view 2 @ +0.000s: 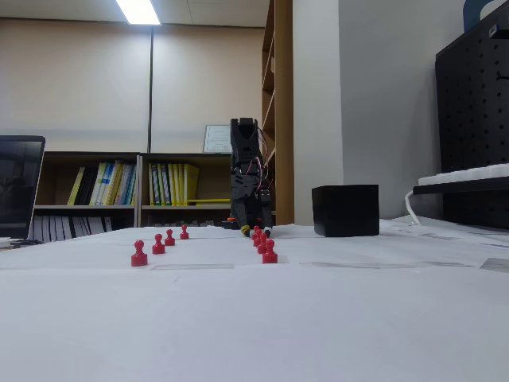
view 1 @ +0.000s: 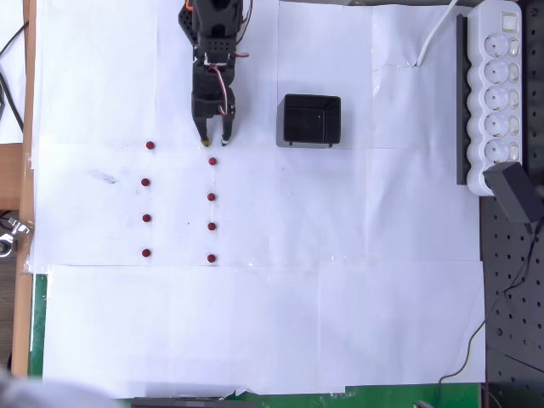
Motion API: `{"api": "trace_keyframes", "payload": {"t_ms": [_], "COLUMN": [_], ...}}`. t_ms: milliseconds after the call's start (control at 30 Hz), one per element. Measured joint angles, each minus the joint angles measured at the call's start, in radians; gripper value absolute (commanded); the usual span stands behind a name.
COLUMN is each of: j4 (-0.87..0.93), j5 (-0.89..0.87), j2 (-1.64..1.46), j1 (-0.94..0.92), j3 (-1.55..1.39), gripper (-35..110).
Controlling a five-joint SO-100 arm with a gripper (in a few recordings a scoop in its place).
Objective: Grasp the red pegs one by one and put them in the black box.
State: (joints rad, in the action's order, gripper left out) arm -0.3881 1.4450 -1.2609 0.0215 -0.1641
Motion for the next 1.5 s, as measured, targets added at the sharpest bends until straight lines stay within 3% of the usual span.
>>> {"api": "trace_keyframes", "payload": {"t_ms": [867,1500], "j4": [-0.11,-0.049], "j5": [0.025,0.018], "j2": [-0.244,-0.242], "j1": [-0.015,-0.015], "j3": [-0.175,-0.21], "gripper": [10,0]}}
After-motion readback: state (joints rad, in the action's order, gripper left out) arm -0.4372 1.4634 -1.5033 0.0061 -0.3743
